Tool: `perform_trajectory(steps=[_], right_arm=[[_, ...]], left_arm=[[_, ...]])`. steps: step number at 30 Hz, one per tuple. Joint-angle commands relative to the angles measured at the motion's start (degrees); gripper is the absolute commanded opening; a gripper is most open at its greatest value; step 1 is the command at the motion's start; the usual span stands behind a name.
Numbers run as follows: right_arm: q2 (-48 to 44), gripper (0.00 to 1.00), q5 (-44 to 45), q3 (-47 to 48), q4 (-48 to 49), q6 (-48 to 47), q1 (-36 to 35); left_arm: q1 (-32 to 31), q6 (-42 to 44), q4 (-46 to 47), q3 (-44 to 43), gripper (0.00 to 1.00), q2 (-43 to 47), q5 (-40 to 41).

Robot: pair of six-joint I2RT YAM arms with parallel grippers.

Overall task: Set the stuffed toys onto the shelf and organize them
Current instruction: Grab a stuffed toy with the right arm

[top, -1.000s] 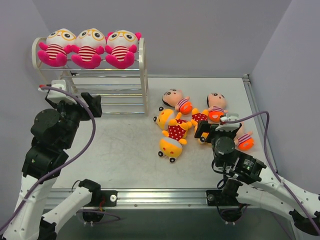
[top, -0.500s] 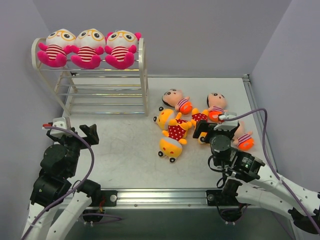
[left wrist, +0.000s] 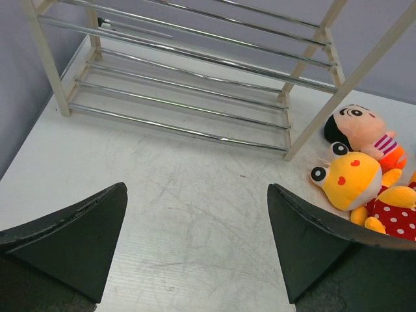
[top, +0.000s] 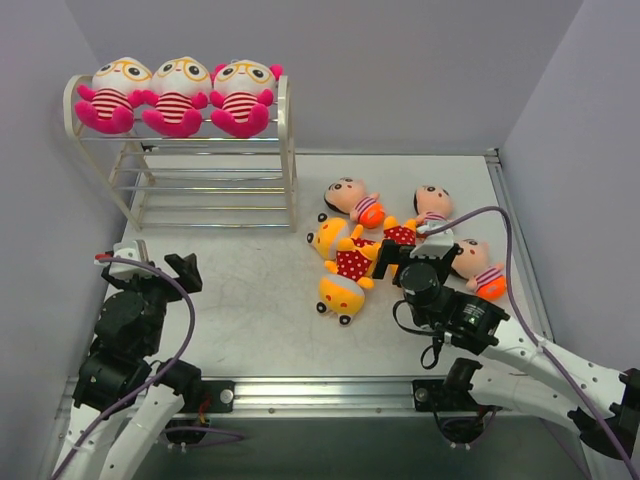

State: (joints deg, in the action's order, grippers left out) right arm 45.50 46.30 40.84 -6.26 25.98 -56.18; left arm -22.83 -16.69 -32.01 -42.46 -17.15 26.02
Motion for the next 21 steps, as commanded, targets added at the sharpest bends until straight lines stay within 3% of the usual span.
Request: perform_trajectory(steps=[1, 11, 21], right_arm=[[1.87, 1.00, -3.40, 2.31, 1.95, 1.10, 1.95], [5.74, 0.93, -20.45, 2.14, 4.42, 1.10, 15.39], [18.56, 0.84, -33.90, 2.93, 5.47, 1.71, 19.18]], left_arm=[[1.56, -0.63, 3.80, -0.17, 0.97, 0.45, 0.70], [6.92, -1.51, 4.32, 0.36, 0.97, 0.10, -2.47], [7.27, -1.07, 4.41, 0.45, 0.97, -0.69, -2.73]])
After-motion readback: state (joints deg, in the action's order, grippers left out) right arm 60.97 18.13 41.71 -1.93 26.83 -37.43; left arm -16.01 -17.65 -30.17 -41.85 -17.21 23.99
